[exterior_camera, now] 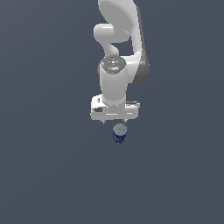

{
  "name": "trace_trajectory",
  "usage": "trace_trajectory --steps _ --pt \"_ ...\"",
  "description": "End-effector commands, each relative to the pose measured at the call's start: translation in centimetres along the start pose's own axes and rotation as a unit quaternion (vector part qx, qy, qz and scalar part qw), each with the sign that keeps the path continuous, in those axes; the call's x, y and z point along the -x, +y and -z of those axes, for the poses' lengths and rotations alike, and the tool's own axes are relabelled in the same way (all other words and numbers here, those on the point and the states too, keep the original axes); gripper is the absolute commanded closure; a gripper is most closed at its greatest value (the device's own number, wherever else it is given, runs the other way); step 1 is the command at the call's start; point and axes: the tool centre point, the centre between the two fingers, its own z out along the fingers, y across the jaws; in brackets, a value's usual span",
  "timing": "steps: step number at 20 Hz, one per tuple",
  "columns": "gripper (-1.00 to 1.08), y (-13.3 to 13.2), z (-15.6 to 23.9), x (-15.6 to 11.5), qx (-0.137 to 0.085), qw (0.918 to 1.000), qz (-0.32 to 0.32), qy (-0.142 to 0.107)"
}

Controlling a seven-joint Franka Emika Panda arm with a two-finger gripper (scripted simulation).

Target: Pick up the object and move it to a goal position.

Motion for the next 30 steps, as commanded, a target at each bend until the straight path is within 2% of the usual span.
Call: trace_trajectory --steps 1,6,11,17,25,30 --pt "-0.92 -0.6 -0.8 -0.2 0.004 0.9997 0.024 -0.001" --pt "-0.92 -2.0 -2.6 -0.6 0.011 0.9966 0.082 -0.002" --pt "-0.92 -2.8 -3.6 -0.7 0.014 0.9937 0.111 -0.002" --pt "-0.92 -2.8 -3.9 -0.7 0.014 0.9938 0.11 -0.003" --pt "-0.92 -2.7 -7.6 -0.6 0.014 0.9935 0.113 -0.002" --pt "-0.92 -2.7 -8.6 -0.7 0.014 0.9934 0.113 -0.002"
